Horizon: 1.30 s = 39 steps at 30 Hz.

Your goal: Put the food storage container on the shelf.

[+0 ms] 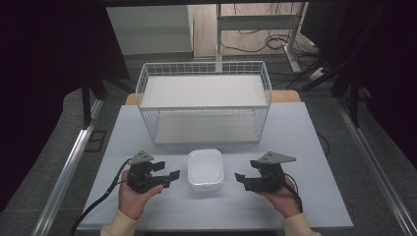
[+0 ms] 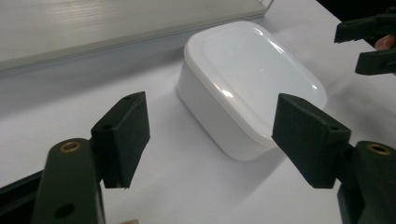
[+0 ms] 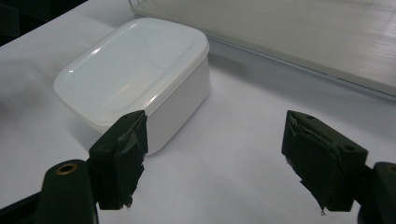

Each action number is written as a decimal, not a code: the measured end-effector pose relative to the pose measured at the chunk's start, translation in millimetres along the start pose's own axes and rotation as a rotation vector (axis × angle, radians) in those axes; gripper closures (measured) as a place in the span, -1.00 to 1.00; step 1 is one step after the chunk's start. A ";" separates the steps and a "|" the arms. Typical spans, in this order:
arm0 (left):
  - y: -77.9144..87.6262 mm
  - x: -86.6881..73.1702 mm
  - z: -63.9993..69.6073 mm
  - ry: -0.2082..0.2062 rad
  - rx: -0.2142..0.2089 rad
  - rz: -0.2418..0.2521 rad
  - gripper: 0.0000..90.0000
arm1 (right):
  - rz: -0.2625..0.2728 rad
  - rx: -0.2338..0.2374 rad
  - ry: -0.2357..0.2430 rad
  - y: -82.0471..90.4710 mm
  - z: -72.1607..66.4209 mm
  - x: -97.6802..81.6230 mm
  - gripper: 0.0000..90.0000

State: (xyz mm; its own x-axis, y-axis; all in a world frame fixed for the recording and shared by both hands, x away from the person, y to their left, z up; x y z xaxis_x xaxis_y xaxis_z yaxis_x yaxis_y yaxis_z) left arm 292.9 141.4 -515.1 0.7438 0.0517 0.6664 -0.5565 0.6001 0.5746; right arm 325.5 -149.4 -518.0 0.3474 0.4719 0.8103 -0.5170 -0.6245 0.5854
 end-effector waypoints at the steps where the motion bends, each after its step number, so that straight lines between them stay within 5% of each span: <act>1: -0.6 0.0 0.5 0.006 -0.009 -0.004 -0.40 | -0.001 0.003 0.000 -0.5 -0.4 0.2 -0.50; 14: -14.4 2.3 0.1 0.067 -0.072 -0.026 -0.39 | -0.032 0.060 -0.009 -17.4 -13.7 8.0 -0.52; 21: -26.0 7.0 -0.4 0.148 -0.138 -0.041 -0.34 | -0.037 0.082 -0.069 -33.6 -14.9 15.4 -0.52; 28: -31.5 10.9 -3.8 0.184 -0.164 -0.041 -0.30 | -0.058 0.100 -0.095 -49.3 -19.3 26.5 -0.52; 39: -53.5 -0.9 -2.4 0.245 -0.224 -0.117 -0.21 | -0.078 0.124 -0.153 -64.3 -15.3 26.0 -0.41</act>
Point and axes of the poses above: each handheld gripper's, and its own axes: y roughly backward along the jaws, x roughly out of its top, z roughly to its right, the point moved 7 cm from there along -y, roughly forward along the jaws, and after that the axes turned 12 degrees about y, right-handed, at the moved point
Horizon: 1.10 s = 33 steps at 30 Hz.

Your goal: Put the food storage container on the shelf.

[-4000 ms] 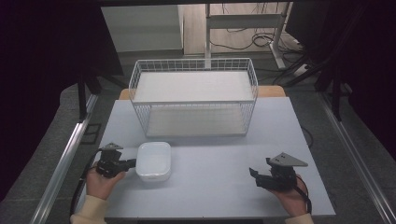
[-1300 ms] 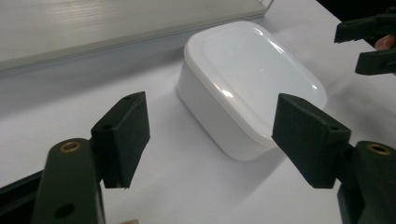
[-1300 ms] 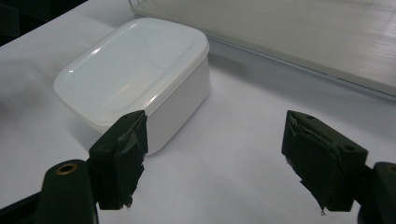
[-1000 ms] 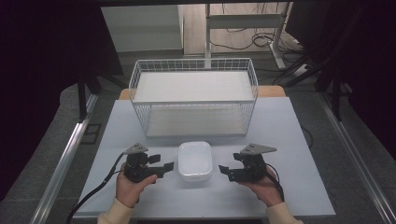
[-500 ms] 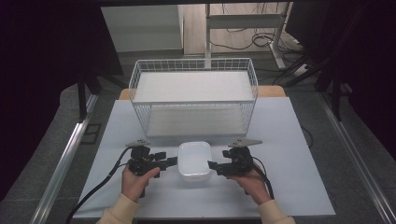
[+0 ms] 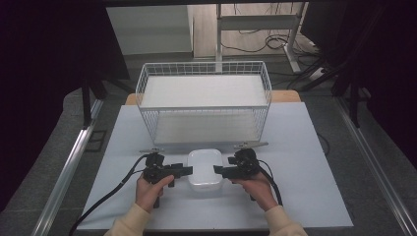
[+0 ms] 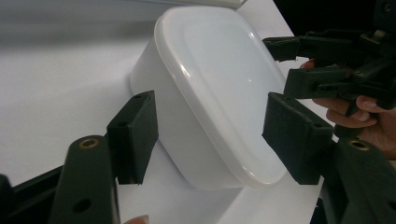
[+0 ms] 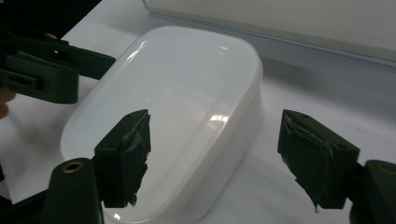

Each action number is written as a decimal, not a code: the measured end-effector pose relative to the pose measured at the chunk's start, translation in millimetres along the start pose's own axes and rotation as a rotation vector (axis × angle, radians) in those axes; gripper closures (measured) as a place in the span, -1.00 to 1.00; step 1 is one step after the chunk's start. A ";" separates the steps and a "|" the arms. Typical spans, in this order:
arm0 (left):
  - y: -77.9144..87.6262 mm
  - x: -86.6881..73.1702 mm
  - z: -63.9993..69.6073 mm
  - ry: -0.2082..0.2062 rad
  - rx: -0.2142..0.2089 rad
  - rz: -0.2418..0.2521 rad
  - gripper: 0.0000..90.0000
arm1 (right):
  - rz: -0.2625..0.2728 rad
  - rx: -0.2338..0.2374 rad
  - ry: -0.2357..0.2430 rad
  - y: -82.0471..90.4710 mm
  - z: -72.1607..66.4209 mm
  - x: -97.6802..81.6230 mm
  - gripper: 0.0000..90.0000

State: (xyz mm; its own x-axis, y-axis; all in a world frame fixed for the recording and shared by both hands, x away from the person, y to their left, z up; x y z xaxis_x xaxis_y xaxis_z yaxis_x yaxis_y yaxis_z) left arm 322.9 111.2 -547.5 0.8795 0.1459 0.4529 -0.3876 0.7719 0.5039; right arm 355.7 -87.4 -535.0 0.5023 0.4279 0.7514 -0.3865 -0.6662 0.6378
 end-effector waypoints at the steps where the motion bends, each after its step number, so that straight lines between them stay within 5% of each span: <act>1: -0.8 -0.6 0.0 0.001 -0.002 -0.001 -0.19 | -0.001 0.009 -0.009 0.0 -0.6 -0.8 -0.38; 9: -7.3 -7.1 2.1 0.034 -0.054 -0.038 0.10 | 0.006 0.069 -0.093 -3.1 -3.1 -3.5 -0.09; 23: 3.9 -13.4 12.5 0.013 -0.047 -0.005 0.54 | 0.059 0.153 -0.273 18.1 -3.4 -11.2 0.55; 33: 8.5 -17.8 19.1 -0.011 -0.068 -0.007 0.70 | 0.079 0.180 -0.276 32.8 -7.0 -15.4 0.71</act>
Point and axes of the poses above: each handheld gripper's, and its own axes: y roughly backward along the jaws, x roughly out of its top, z roughly to its right, the point moved 7 cm from there along -y, roughly forward along the jaws, and after that the axes turned 12 degrees about y, right-handed, at the moved point
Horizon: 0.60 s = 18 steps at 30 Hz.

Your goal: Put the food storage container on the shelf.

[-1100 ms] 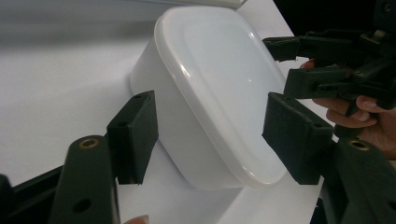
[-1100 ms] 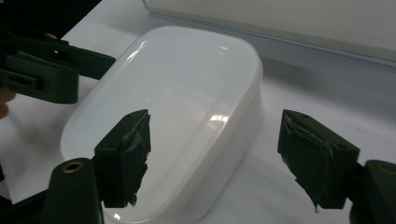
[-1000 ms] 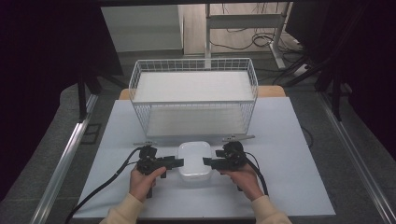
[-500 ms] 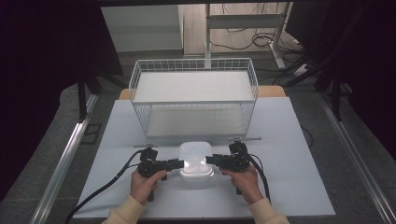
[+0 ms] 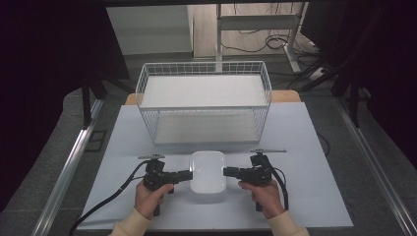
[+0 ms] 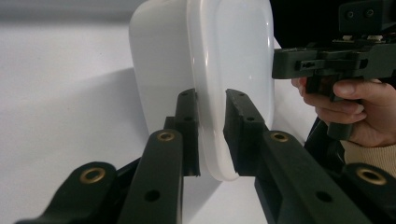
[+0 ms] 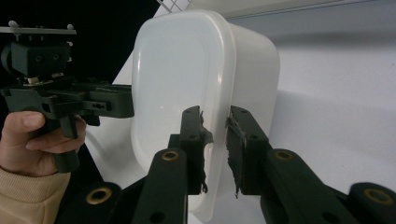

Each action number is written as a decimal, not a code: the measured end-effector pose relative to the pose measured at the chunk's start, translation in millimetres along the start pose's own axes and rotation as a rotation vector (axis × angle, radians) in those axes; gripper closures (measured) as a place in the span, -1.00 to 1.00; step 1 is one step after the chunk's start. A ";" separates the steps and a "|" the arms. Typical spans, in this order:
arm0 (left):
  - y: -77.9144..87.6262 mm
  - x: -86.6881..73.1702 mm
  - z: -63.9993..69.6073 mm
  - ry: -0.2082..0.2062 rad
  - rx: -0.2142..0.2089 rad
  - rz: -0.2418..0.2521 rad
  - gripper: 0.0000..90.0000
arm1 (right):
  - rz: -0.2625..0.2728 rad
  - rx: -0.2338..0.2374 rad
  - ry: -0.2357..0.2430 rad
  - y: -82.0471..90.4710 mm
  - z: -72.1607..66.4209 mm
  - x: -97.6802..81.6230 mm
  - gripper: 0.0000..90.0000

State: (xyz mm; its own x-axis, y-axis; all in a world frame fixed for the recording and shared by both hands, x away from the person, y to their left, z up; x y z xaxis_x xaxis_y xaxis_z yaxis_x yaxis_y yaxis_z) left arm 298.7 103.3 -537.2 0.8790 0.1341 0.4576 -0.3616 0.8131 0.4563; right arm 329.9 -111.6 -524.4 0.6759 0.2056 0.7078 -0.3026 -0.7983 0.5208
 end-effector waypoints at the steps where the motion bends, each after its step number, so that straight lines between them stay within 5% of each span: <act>1: 0.5 -0.3 0.6 -0.003 -0.002 0.000 0.71 | 0.000 0.000 0.003 0.7 -0.4 -0.2 0.72; 18: 10.9 0.8 8.7 -0.045 -0.017 0.017 0.78 | 0.036 0.005 0.092 6.4 -8.3 4.0 0.75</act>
Point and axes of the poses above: each handheld gripper's, and its own axes: y roughly backward along the jaws, x roughly out of its top, z roughly to its right, the point moved 7 cm from there along -y, roughly forward along the jaws, and after that the axes turned 12 degrees about y, right-handed, at the moved point
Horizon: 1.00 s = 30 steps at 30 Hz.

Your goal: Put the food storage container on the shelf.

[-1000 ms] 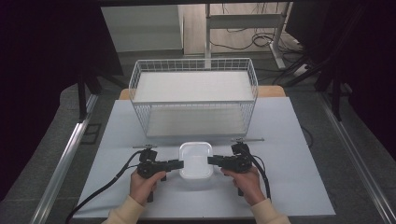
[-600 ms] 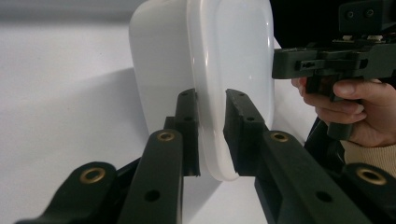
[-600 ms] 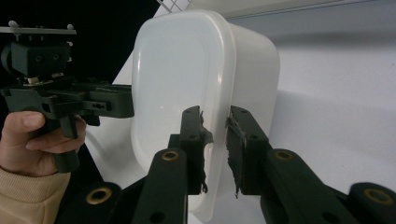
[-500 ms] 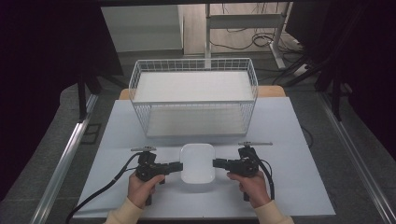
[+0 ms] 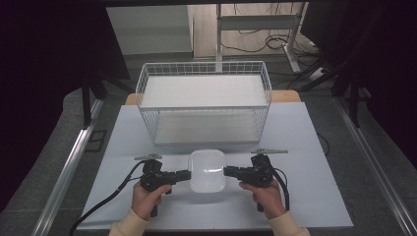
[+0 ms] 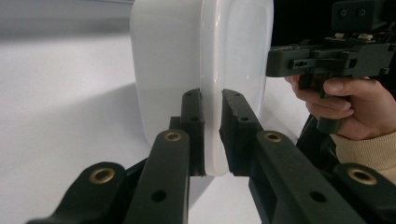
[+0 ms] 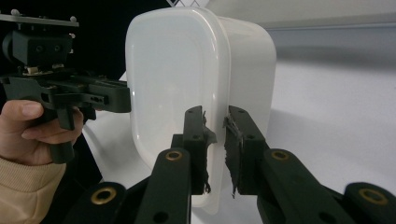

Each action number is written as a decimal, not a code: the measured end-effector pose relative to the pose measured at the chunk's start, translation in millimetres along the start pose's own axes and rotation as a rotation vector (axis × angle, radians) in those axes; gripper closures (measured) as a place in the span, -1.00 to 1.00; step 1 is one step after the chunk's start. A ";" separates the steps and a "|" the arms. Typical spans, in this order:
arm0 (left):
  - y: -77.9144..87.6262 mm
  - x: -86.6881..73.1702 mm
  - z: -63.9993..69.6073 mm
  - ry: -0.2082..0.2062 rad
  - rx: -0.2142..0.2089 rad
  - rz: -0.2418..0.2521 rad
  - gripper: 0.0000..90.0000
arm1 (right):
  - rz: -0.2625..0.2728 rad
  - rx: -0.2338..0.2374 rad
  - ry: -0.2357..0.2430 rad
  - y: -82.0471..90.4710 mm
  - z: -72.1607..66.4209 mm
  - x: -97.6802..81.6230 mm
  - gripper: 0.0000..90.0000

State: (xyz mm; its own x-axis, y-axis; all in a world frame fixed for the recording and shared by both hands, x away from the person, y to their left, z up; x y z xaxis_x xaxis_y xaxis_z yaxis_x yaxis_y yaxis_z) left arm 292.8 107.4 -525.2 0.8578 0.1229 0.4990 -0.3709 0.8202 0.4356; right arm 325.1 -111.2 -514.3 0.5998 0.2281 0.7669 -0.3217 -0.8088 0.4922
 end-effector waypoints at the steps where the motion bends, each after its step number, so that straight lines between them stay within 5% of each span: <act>1: 1.3 0.1 0.3 -0.007 -0.001 -0.001 0.78 | 0.001 0.001 0.006 0.2 -0.6 0.4 0.75; 16: 14.6 5.0 9.4 -0.048 -0.002 0.023 0.77 | 0.035 0.013 0.095 5.5 -14.4 9.6 0.75; 30: 23.1 8.6 20.9 -0.089 -0.013 0.043 0.77 | 0.062 0.016 0.128 13.0 -22.6 16.8 0.75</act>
State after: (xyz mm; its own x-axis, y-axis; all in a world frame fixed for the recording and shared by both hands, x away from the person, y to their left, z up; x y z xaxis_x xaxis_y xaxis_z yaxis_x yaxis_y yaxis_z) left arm 284.1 115.7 -495.2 0.8063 0.1084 0.5815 -0.4013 0.8225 0.4030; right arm 314.4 -105.6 -485.7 0.4804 0.2443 0.8424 -0.3429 -0.8317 0.4367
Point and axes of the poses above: each handheld gripper's, and its own axes: y roughly backward along the jaws, x roughly out of its top, z roughly to its right, the point moved 7 cm from there along -y, roughly forward along the jaws, and after that the axes turned 12 degrees about y, right-handed, at the moved point
